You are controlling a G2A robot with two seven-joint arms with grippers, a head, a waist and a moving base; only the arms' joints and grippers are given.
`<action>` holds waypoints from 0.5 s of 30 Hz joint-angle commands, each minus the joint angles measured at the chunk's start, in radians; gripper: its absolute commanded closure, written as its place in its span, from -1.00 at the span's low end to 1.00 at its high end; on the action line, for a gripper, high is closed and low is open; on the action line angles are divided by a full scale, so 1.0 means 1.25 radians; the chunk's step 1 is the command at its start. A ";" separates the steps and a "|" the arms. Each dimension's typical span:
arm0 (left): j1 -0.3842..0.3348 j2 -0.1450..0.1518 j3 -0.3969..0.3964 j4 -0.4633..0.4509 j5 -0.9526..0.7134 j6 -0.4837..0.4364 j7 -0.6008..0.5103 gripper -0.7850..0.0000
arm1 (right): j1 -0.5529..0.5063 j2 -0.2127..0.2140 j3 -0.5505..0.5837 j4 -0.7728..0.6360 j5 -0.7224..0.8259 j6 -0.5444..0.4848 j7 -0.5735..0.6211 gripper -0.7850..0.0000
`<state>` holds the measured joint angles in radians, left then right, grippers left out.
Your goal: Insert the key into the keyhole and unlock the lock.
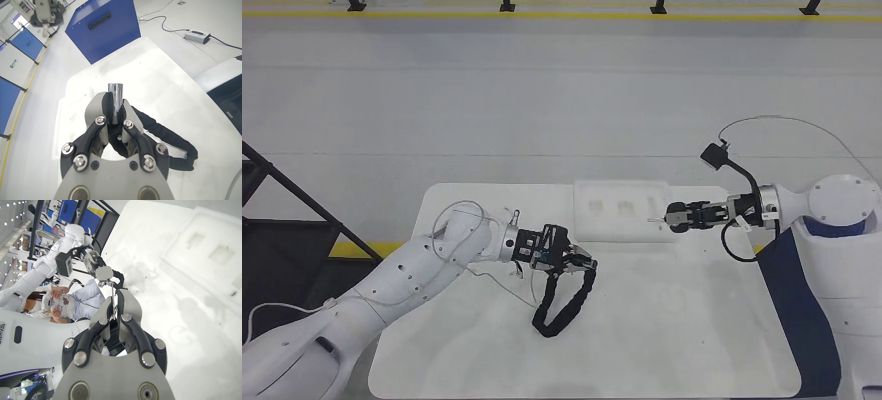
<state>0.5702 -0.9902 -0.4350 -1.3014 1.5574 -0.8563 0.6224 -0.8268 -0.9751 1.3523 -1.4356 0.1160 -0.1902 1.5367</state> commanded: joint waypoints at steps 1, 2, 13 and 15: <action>-0.011 -0.013 0.001 -0.005 -0.008 0.002 -0.013 1.00 | -0.027 0.008 0.007 -0.042 -0.007 0.030 -0.001 1.00; -0.016 -0.018 0.003 -0.008 -0.009 0.001 -0.017 1.00 | -0.039 0.012 0.010 -0.058 -0.010 0.042 -0.001 1.00; -0.067 -0.085 0.032 0.008 -0.010 -0.021 -0.022 1.00 | -0.119 0.035 0.041 -0.148 -0.024 0.149 -0.024 1.00; -0.078 -0.101 0.038 0.028 -0.014 -0.023 -0.018 1.00 | -0.130 0.039 0.052 -0.161 -0.025 0.154 -0.029 1.00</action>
<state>0.4812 -1.1047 -0.3916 -1.2826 1.5423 -0.8840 0.5962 -0.9833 -0.9290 1.4098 -1.6294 0.0847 0.0004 1.5025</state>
